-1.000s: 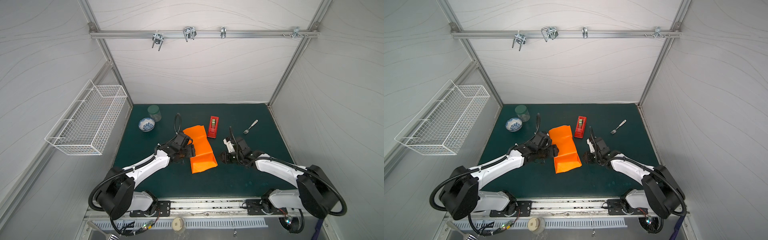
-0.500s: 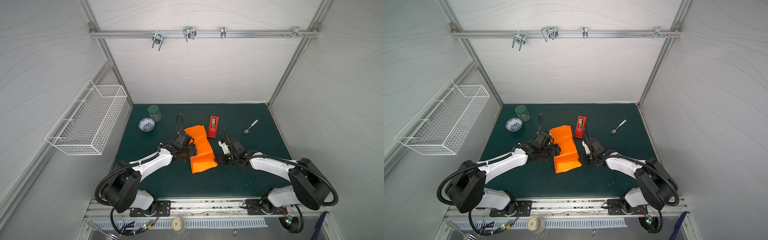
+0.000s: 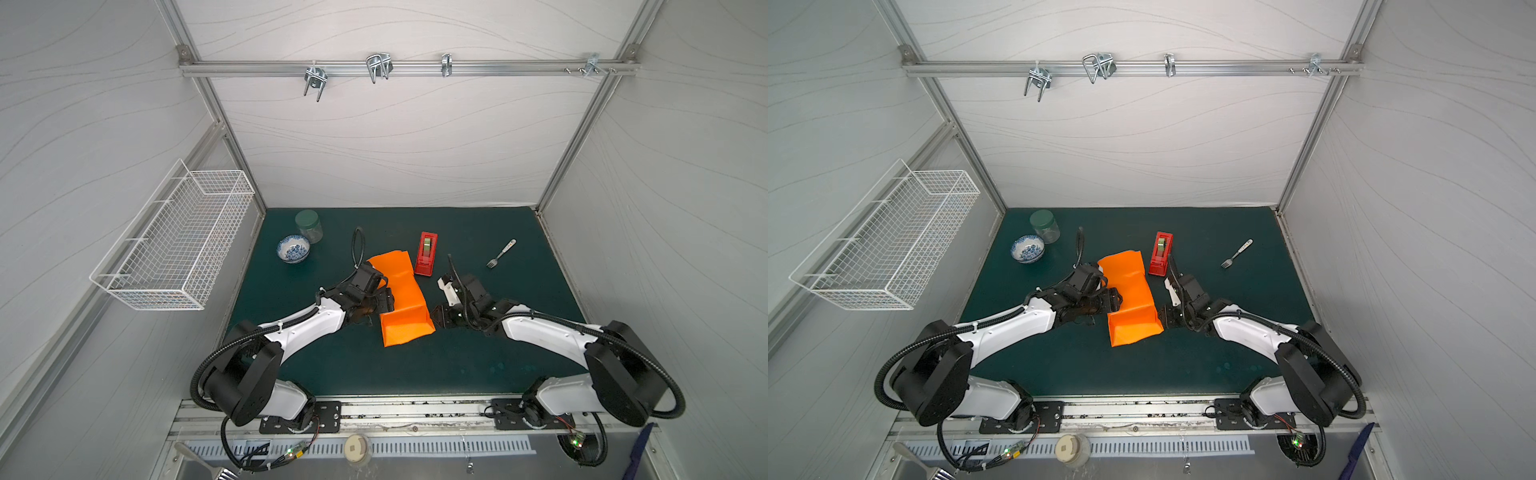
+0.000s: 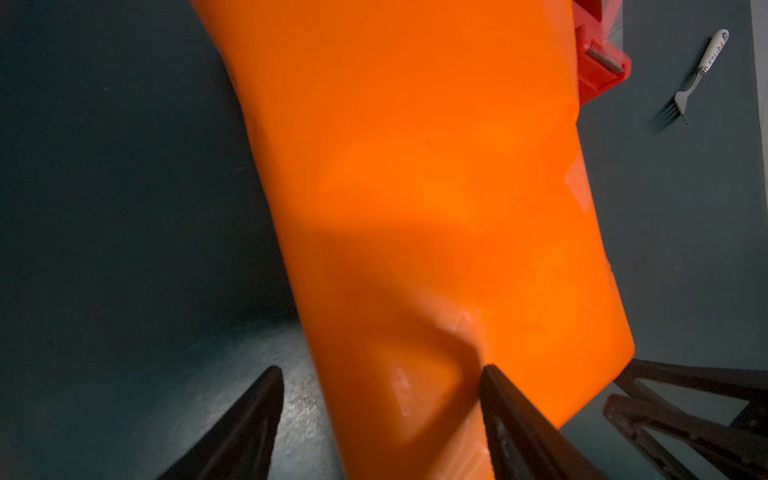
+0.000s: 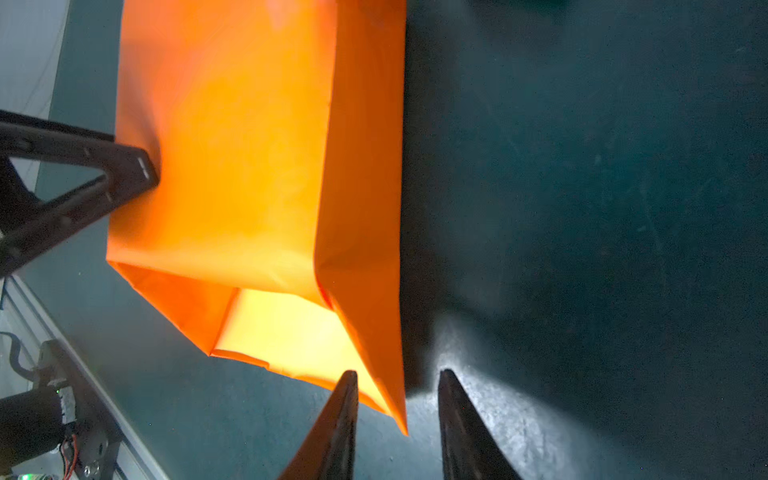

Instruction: Wrap the gift box in paper

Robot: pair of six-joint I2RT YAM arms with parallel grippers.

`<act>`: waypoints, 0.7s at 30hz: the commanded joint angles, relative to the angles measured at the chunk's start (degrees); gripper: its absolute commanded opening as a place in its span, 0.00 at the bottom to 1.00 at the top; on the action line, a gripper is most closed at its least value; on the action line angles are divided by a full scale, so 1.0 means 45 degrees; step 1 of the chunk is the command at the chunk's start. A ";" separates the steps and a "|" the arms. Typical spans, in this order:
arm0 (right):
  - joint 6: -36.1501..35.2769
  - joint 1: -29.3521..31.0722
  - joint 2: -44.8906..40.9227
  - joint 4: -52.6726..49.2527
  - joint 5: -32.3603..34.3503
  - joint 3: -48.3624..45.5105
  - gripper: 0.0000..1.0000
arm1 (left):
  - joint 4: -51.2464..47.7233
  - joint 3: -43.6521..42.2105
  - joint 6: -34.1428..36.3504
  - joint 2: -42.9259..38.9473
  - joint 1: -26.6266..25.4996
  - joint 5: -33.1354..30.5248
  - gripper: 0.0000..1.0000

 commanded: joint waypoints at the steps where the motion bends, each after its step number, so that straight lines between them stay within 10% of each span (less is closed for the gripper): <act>1: -0.0414 -0.0164 0.0323 -0.0474 0.0504 0.0260 0.33 | -0.0349 -0.0245 0.0175 0.0263 0.0036 -0.0294 0.76; 21: -0.0283 0.0808 0.1593 0.0258 0.0335 0.0750 0.29 | -0.0329 -0.0282 0.0195 0.0332 0.0037 -0.0315 0.75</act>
